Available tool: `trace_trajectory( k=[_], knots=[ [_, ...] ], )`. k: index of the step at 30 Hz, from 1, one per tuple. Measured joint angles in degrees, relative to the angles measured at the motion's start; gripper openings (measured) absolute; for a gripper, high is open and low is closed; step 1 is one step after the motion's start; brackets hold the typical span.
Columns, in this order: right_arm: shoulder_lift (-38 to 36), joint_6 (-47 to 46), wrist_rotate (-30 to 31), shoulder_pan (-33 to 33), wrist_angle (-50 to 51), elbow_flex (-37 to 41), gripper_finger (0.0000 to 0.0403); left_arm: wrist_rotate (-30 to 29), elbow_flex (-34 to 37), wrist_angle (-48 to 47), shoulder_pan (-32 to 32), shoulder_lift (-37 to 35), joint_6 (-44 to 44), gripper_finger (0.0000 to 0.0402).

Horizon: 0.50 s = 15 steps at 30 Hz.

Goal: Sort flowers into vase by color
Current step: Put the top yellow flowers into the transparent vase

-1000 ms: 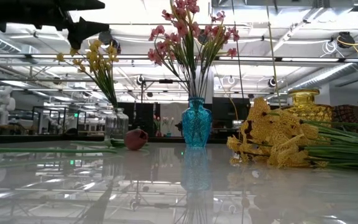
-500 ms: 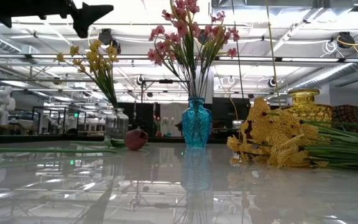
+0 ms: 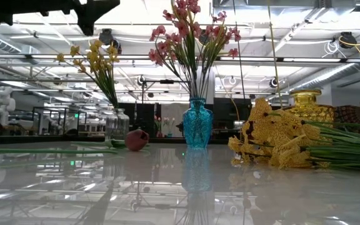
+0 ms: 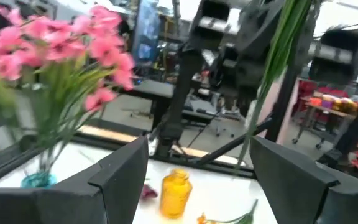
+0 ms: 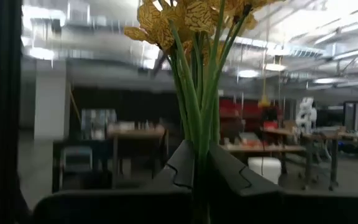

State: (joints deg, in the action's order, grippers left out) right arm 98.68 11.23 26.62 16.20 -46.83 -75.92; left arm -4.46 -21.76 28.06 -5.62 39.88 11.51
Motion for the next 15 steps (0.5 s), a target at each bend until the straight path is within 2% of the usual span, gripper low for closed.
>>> trace_trajectory(
  k=[5,11,15],
  knots=[
    [5.22,0.14,0.04,-1.58,3.21,-6.12,0.0016,-1.4,0.0,1.8,-3.76,2.68,-3.03,0.0288],
    [6.78,-2.5,-0.42,-2.87,0.48,-6.41,0.0017,-4.69,0.0,4.82,-6.74,5.33,-4.65,0.0288],
    [7.87,-6.88,-4.21,-4.17,-1.67,-6.41,0.0017,-7.97,-0.02,8.56,-8.89,9.06,-7.62,0.0288]
  ],
)
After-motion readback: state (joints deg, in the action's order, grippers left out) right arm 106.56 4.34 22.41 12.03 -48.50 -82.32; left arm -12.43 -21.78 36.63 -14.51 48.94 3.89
